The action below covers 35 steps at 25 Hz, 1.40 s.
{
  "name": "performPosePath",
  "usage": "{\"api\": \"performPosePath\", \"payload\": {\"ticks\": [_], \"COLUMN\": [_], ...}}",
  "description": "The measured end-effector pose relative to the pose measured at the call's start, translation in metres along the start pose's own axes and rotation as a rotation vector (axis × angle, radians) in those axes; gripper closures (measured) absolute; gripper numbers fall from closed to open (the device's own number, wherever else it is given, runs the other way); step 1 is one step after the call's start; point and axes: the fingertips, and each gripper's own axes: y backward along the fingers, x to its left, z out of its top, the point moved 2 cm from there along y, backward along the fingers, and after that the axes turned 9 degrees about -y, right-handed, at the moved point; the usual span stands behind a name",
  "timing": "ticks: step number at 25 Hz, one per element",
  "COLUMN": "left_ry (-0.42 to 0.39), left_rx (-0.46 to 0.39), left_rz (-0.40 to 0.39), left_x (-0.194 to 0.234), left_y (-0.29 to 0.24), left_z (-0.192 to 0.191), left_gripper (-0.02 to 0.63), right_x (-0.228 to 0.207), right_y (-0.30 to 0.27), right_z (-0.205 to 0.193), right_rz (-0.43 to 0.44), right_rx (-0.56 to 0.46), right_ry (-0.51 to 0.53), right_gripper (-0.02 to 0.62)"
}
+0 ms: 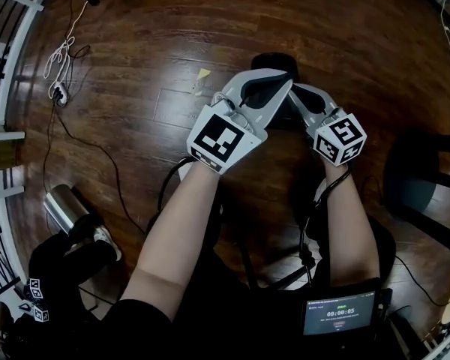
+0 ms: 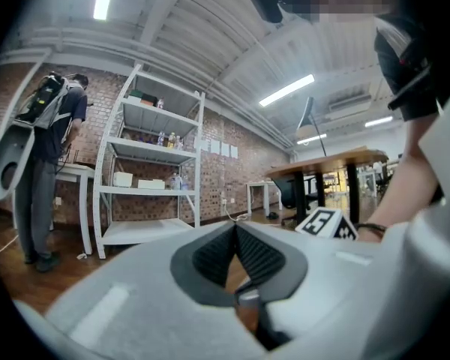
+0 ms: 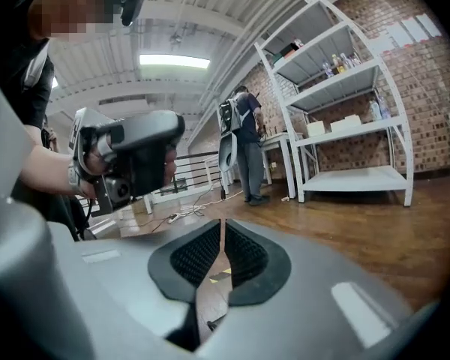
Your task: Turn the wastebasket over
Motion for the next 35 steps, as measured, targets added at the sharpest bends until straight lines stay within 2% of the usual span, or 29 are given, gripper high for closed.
{"api": "performPosePath", "payload": {"ticks": [2,5,11,14,16,21,24,30,35], "left_ry": [-0.006,0.006,0.114,0.089,0.075,0.052,0.068,0.133,0.133], "left_rx": [-0.013,-0.027,-0.063,-0.079,-0.072,-0.062,-0.053,-0.053,-0.055], "left_rz": [-0.005,-0.003,0.018,0.038,0.043,0.034,0.027,0.045,0.054], "left_x": [-0.001,0.002,0.011,0.018,0.019,0.016,0.015,0.024,0.028], "left_y": [-0.002,0.002,0.002,0.007,0.008,0.006,0.007,0.012,0.013], "left_z": [0.004,0.010,0.018,0.022,0.024,0.024,0.023,0.025,0.025], "left_gripper": [0.603,0.603,0.603,0.603,0.603,0.603,0.603,0.602,0.603], "right_x": [-0.008,-0.019,-0.047,-0.053,-0.055,-0.053,-0.059,-0.062,-0.072], "right_y": [-0.004,-0.008,0.002,0.009,0.013,0.020,0.020,0.003,-0.007], "right_z": [-0.014,-0.037,-0.100,-0.132,-0.163,-0.213,-0.235,-0.252,-0.263], "right_rz": [-0.017,-0.046,-0.111,-0.137,-0.174,-0.288,-0.347,-0.348,-0.372], "right_rx": [-0.035,-0.143,-0.334,-0.444,-0.464,-0.485,-0.482,-0.475,-0.508], "right_ry": [-0.087,-0.305,-0.704,-0.871,-0.951,-1.097,-1.152,-1.204,-1.237], "right_gripper": [0.583,0.583,0.583,0.571,0.537,0.520,0.498,0.474,0.463]}}
